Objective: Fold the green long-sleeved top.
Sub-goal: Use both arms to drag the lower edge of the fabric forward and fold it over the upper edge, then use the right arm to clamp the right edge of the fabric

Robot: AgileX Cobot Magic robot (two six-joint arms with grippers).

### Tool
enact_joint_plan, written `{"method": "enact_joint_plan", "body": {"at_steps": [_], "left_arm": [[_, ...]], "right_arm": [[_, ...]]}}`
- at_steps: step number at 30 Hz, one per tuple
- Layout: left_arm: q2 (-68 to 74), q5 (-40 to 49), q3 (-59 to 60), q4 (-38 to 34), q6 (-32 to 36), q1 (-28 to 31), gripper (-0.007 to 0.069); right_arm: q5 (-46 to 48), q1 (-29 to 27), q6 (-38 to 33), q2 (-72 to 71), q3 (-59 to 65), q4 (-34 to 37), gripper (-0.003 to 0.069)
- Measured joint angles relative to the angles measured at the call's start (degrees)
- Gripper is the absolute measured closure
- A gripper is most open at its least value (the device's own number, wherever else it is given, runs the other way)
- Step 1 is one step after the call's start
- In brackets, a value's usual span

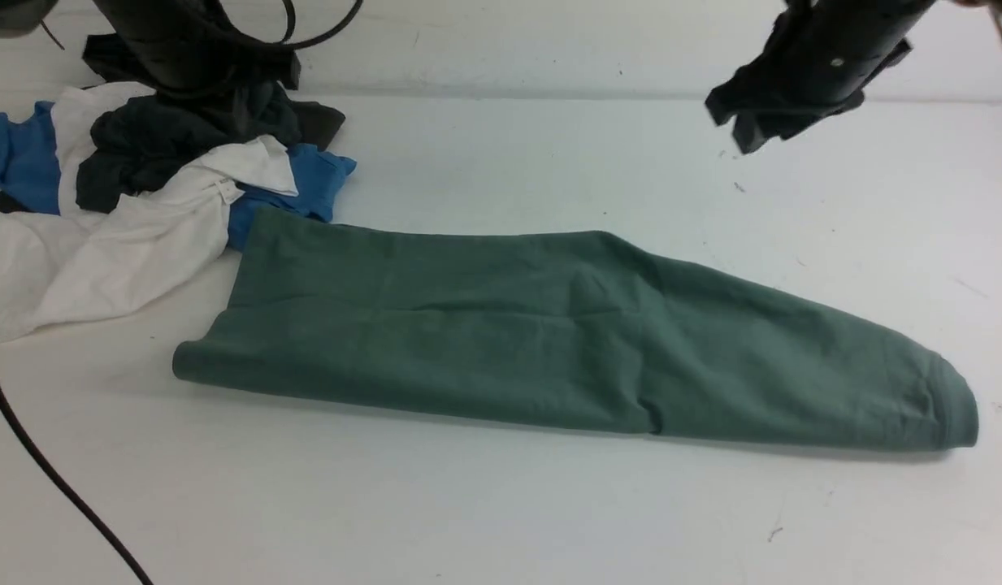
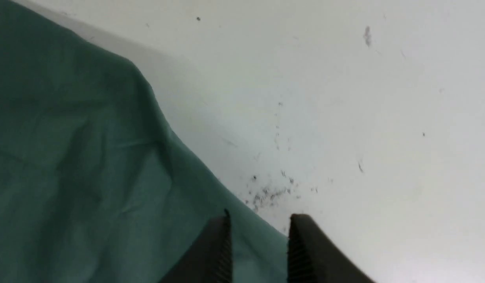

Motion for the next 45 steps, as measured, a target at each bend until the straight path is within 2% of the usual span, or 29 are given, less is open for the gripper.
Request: {"method": "enact_joint_plan", "body": {"at_steps": [2,5,6,7,8,11,15,20,21,25,26,27,29,33,37,41,43,44,45], "left_arm": [[0.34,0.09,2.01,-2.66,2.17,-0.51,0.0629],[0.59,0.09,7.91,-3.96,3.76,-1.19,0.0629],[0.60,0.09,8.37,-3.97,3.84,-1.22,0.0629],[0.72,0.09,12.71,-4.41,4.07,-1.69,0.0629],[0.80,0.09,12.71,-4.46,4.07,-1.68,0.0629],[1.11,-3.19,20.84,-4.87,4.52,-2.77,0.0629],[1.22,-9.50,27.65,-5.12,4.63,-3.33,0.0629],[2.57,-12.28,29.83,-2.66,4.44,-3.33,0.0629],[2.82,-12.27,29.78,-2.08,3.91,-3.33,0.0629],[2.94,-12.21,29.73,-0.97,1.87,-3.33,0.0629],[2.80,-12.21,29.73,-0.70,1.65,-3.33,0.0629],[2.80,-12.21,29.73,-0.64,1.54,-3.33,0.0629],[1.92,-12.16,30.00,0.14,1.52,-3.33,0.0629],[-1.41,-10.94,30.36,-0.20,1.57,-3.28,0.0629],[-7.61,-9.91,30.36,-2.33,2.06,-3.27,0.0629],[-13.35,-8.82,30.36,-3.37,2.07,-3.27,0.0629],[-17.35,-7.97,30.36,-3.43,2.12,-3.27,0.0629],[-17.95,-7.86,30.36,-3.43,2.12,-3.27,0.0629],[-19.14,-7.34,30.36,-3.43,2.19,-3.27,0.0629]], "right_arm": [[0.08,-1.45,0.35,-3.21,5.46,0.69,0.0599],[0.28,-5.09,2.13,-8.06,15.89,1.53,0.0658],[0.28,-5.09,2.28,-8.06,16.62,1.53,0.0659],[0.35,-8.22,3.16,-10.39,22.80,3.85,0.0669],[0.35,-8.58,3.27,-10.61,23.41,4.14,0.0669],[0.48,-14.89,3.33,-12.97,31.36,8.08,0.0671],[0.17,-19.63,4.89,-13.03,36.88,7.28,0.0657],[-1.08,-20.38,4.95,-13.03,38.07,5.25,0.0550],[-2.96,-20.38,5.01,-13.03,38.09,5.08,0.0475],[-6.78,-20.38,6.29,-11.47,38.14,4.55,0.0256],[-7.23,-20.38,7.03,-10.50,38.14,4.03,0.0204],[-7.32,-20.38,7.23,-10.28,38.14,3.89,0.0194],[-8.85,-20.38,10.27,-7.34,38.14,2.70,0.0081],[-11.11,-20.38,12.45,-3.89,38.14,2.54,0.0025],[-12.86,-20.38,12.77,-0.57,38.14,3.47,0.0031],[-13.74,-20.38,12.63,2.26,38.14,4.71,0.0092],[-13.83,-20.38,11.29,2.89,37.56,5.90,0.0224],[-13.83,-20.38,11.14,2.89,37.56,5.98,0.0237],[-13.83,-20.38,10.41,2.98,37.48,6.29,0.0292]]}}
